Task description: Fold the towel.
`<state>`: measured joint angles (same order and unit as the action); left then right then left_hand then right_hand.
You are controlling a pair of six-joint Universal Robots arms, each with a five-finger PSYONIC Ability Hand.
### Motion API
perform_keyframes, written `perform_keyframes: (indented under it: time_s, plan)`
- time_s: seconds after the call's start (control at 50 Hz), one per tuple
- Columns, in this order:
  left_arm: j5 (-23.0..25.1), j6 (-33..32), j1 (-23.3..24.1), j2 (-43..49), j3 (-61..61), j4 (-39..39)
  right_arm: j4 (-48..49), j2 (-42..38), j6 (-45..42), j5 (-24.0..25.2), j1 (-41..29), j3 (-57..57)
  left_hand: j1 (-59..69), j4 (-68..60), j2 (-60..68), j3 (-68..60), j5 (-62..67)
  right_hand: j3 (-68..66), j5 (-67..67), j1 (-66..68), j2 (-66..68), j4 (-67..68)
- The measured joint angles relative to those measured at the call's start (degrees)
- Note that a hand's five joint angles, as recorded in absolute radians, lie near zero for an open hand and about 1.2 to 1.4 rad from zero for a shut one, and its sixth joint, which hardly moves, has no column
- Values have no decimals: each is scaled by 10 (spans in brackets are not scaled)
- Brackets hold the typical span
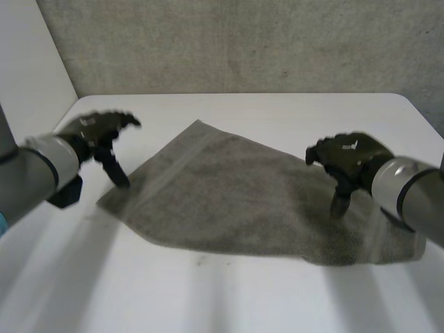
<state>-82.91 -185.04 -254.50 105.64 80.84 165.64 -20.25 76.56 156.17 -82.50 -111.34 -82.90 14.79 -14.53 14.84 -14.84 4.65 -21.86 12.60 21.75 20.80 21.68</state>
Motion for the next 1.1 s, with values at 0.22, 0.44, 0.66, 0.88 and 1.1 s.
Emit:
perform_keyframes:
  time_s: [0.22, 0.44, 0.66, 0.88, 1.1]
  plan:
    - [84, -96, -26, 53, 132, 116, 166, -12, 66, 13, 4, -165, 54, -57, 54, -54, 56, -147, 141, 146, 153, 147]
    - [109, -99, -27, 55, 183, 168, 275, -47, 116, 39, -3, -247, 57, -59, 57, -57, 60, -143, 133, 140, 150, 144]
    - [105, -97, -27, 55, 197, 175, 344, -92, 143, 52, -26, -261, 55, -57, 54, -54, 53, -127, 122, 130, 143, 132]
    - [107, -95, -24, 57, 207, 189, 433, -94, 147, 25, -27, -268, 52, -54, 50, -50, 49, -545, 542, 544, 545, 551]
    - [108, -96, -22, 73, 209, 196, 495, -9, 202, 23, 0, -309, 54, -56, 53, -53, 56, -545, 542, 545, 545, 551]
